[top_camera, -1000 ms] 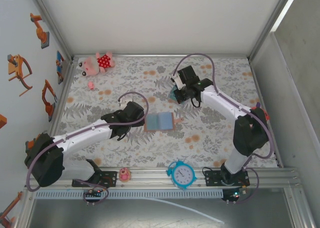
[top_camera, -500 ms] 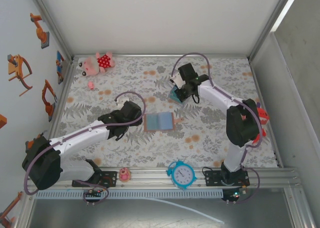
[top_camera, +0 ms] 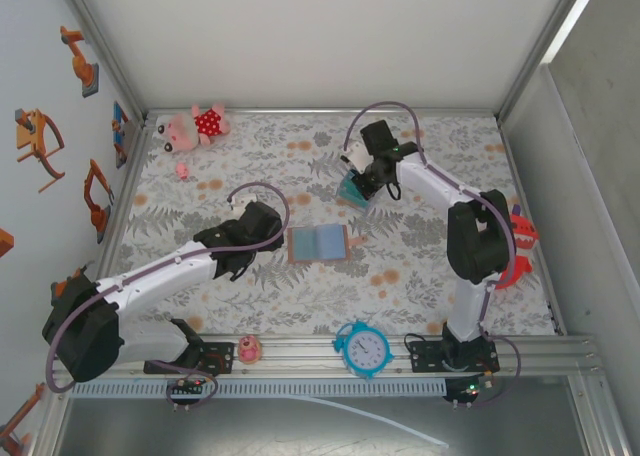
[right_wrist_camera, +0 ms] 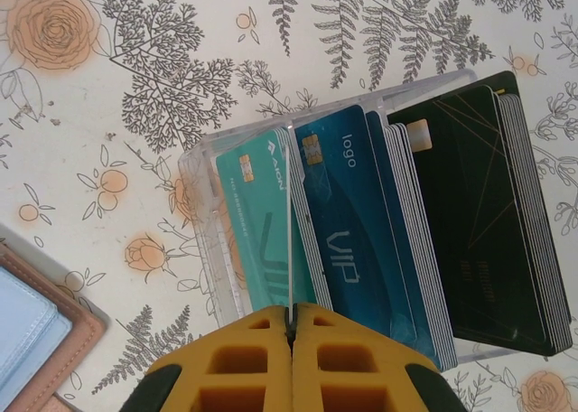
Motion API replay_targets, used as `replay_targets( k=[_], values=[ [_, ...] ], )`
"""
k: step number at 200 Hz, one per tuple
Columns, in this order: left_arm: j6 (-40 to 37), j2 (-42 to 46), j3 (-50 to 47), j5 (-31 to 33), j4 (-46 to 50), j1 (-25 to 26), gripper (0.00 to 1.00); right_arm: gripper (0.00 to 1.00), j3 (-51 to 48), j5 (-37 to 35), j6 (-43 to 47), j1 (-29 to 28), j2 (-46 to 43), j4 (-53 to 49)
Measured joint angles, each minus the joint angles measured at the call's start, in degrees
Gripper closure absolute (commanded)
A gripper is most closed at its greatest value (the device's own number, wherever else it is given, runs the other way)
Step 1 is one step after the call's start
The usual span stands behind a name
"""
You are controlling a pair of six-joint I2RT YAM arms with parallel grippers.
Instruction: Take the credit cards out of the card holder
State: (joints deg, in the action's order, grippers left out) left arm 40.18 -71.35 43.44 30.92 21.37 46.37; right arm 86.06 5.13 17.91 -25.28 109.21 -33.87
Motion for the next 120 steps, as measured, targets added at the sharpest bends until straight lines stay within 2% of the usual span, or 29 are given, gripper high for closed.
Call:
replay_targets(
  k=[73, 91, 120],
  values=[
    [0.0, 0.9, -0.5, 0.8, -0.2, -0.3, 0.03, 1.0, 0.2, 4.3, 0.9, 0.3, 1.0, -0.5],
    [0.0, 1.6, -0.9, 1.0, -0.3, -0.3, 0.03, 0.9, 0.2, 4.3, 1.0, 0.3, 1.0, -0.6],
    [0.0, 2.9, -1.4, 1.6, -0.7, -0.3, 0.03, 0.84, 0.2, 3.9, 1.1, 0.3, 1.0, -1.0]
  ],
)
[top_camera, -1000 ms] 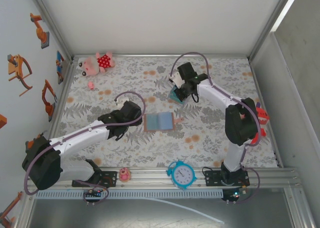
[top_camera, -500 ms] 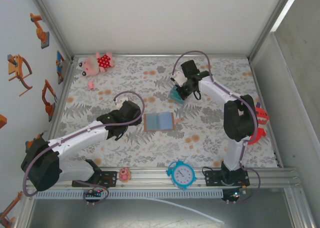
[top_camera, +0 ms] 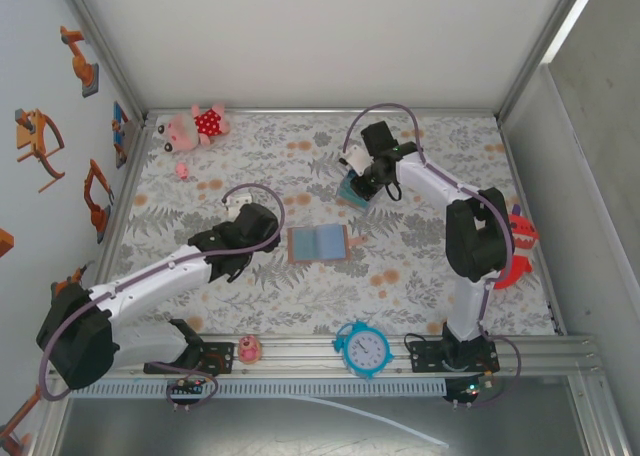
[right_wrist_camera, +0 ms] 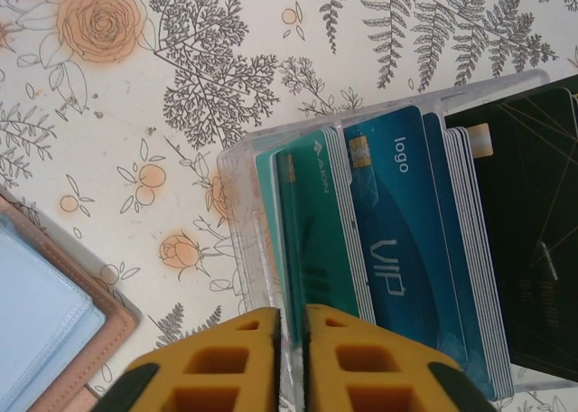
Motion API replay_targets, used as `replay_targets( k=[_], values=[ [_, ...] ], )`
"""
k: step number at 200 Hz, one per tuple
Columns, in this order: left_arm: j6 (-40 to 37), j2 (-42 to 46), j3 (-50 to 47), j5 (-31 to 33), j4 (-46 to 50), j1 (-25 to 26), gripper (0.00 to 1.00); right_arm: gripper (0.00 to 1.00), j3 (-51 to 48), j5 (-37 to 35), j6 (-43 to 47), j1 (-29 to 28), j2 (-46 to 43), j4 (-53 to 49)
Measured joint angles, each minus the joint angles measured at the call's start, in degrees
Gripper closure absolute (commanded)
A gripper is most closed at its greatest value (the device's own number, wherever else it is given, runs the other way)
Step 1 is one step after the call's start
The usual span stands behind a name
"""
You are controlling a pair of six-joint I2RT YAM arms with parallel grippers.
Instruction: Take the credit cards out of the card holder
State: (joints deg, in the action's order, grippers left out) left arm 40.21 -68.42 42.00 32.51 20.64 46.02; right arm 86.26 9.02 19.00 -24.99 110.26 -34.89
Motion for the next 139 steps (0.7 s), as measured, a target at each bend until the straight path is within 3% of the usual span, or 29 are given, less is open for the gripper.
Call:
replay_targets(
  k=[79, 139],
  values=[
    [0.5, 2.1, -0.7, 1.0, -0.3, -0.6, 0.03, 0.83, 0.1, -1.8, -1.6, 0.0, 0.0, -0.5],
    [4.0, 4.6, -1.7, 2.7, -0.1, -1.9, 0.03, 0.72, -5.7, -2.4, -16.5, -0.1, -7.3, 1.9]
  ],
)
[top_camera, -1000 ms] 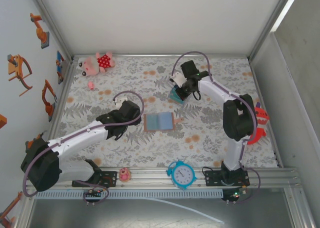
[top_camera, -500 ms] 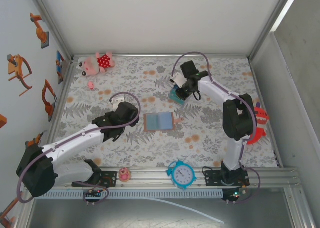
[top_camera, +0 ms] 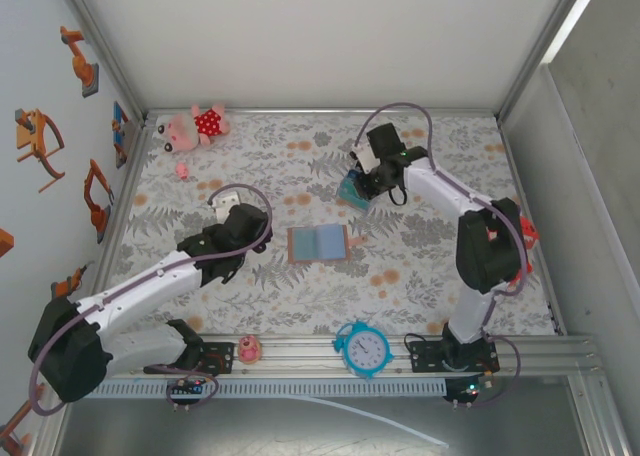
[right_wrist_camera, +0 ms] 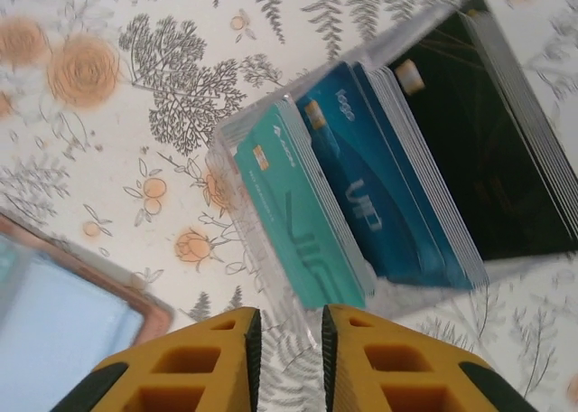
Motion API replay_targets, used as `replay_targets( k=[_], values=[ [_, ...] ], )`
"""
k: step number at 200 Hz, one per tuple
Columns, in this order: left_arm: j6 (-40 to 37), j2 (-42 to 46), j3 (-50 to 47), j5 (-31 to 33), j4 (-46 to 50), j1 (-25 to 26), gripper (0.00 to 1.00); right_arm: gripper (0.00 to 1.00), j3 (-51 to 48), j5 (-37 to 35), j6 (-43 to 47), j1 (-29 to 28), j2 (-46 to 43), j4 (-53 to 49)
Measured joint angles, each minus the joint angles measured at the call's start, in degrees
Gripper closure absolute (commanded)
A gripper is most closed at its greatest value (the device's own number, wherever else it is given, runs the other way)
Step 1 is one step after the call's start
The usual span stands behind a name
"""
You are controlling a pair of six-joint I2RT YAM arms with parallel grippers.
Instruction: Take the credit cards out of the card holder
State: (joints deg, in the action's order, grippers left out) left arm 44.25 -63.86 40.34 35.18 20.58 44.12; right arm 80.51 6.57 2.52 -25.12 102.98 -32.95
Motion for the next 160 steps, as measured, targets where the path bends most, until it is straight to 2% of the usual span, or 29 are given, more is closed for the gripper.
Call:
replay_targets(
  k=[33, 66, 78, 117, 160],
  values=[
    [2.5, 4.3, -2.6, 1.5, 0.0, -1.4, 0.03, 0.67, -6.7, -3.1, -10.4, -2.3, -7.6, 1.5],
    [4.3, 8.8, -5.0, 2.8, 0.2, -3.0, 0.03, 0.58, -9.6, -8.3, -18.9, -9.7, -10.3, 0.6],
    [5.1, 10.4, -5.6, 3.2, 0.6, -3.7, 0.03, 0.57, -10.3, -9.9, -21.8, -12.8, -10.3, 0.4],
    [9.0, 14.8, -7.2, 5.0, 4.5, -7.0, 0.03, 0.55, -10.4, -12.2, -30.0, -22.5, -5.6, -0.2],
    [13.2, 20.2, -10.1, 6.1, 8.6, -10.3, 0.03, 0.42, -7.3, -12.2, -34.6, -28.2, 3.2, -0.3]
  ],
)
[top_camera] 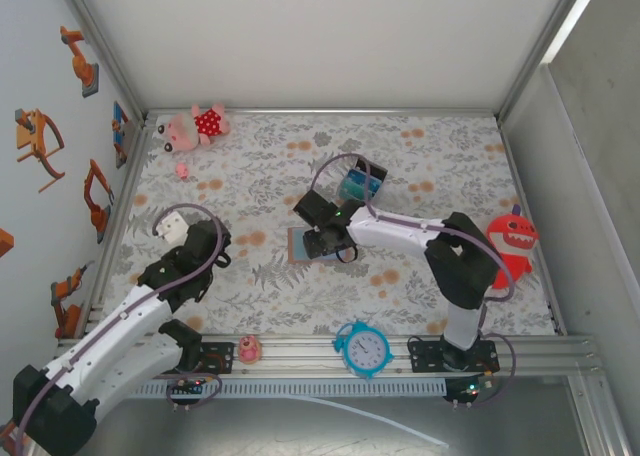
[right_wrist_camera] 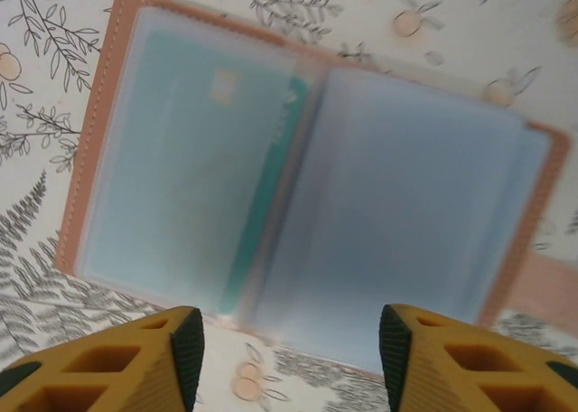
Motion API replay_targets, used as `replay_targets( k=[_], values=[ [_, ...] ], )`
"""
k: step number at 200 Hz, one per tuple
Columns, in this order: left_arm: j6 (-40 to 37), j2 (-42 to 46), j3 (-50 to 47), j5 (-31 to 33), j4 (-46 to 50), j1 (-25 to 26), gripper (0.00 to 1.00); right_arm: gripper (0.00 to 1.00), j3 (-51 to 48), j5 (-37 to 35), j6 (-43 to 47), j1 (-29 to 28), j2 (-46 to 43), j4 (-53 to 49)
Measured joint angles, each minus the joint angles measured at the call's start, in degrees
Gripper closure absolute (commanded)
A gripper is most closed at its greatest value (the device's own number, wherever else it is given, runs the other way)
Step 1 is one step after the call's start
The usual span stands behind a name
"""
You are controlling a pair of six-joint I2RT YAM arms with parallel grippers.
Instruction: Take the credit cards out of the card holder
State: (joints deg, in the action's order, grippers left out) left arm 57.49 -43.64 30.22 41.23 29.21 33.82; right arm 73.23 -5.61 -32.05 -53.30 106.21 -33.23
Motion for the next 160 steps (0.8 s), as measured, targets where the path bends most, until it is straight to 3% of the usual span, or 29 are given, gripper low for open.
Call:
replay_targets(
  k=[83, 160],
  values=[
    [1.8, 3.8, -2.6, 0.3, 2.6, -0.9, 0.03, 0.33, 8.9, 0.0, -0.7, -2.3, 7.1, 0.0],
    [1.9, 2.4, -2.6, 0.3, 2.6, -0.9, 0.03, 0.32, 11.3, -0.3, 0.7, -3.2, 11.6, -1.7]
  ],
)
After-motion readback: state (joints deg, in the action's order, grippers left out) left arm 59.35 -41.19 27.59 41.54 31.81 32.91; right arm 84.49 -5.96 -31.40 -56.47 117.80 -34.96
